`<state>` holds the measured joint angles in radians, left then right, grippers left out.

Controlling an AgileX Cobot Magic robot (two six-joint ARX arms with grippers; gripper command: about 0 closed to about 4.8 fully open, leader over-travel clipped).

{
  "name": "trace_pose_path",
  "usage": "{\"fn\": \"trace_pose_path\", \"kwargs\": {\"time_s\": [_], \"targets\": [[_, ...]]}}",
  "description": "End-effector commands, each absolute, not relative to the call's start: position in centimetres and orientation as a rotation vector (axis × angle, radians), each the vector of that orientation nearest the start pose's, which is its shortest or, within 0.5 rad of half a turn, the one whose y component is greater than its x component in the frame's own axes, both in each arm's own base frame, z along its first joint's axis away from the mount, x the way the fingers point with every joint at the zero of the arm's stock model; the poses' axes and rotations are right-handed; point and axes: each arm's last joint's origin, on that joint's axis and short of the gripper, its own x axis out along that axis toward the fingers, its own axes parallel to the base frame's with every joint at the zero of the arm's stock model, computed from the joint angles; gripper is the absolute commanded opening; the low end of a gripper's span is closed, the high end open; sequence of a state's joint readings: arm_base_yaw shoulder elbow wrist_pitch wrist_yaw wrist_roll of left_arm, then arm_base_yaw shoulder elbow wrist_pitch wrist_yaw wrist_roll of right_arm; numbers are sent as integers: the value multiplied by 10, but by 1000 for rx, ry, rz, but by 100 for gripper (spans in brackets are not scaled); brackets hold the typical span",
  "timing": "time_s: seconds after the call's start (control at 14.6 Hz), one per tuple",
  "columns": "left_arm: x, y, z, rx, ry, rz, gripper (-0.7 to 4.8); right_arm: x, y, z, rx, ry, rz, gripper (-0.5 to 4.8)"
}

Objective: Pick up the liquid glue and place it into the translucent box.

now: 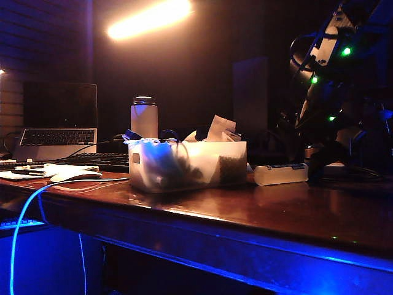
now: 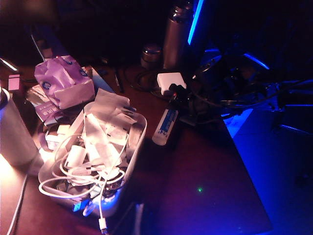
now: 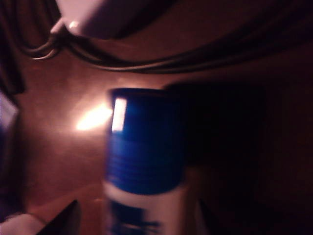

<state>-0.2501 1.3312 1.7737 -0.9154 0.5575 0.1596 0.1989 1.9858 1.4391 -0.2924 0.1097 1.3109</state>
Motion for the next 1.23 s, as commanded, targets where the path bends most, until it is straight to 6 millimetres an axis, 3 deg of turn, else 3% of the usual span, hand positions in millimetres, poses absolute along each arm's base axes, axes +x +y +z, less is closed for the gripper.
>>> {"fn": "trace_pose_path", "kwargs": {"time_s": [0.07, 0.68, 0.75, 0.82, 0.89, 1.23], "targets": [[222, -73, 478, 70, 414, -834, -5, 430, 81, 196, 1116, 706, -440, 307], [221, -73, 477, 68, 428, -835, -5, 439, 84, 171, 1132, 744, -408, 303], [221, -73, 477, 68, 428, -835, -5, 440, 84, 170, 1133, 748, -406, 238], [221, -73, 477, 68, 428, -835, -5, 440, 84, 170, 1133, 746, -404, 122], [221, -73, 477, 68, 428, -835, -5, 440, 84, 171, 1136, 742, -393, 76], [221, -73, 477, 68, 428, -835, -5, 451, 90, 186, 1165, 667, -164, 75]]}}
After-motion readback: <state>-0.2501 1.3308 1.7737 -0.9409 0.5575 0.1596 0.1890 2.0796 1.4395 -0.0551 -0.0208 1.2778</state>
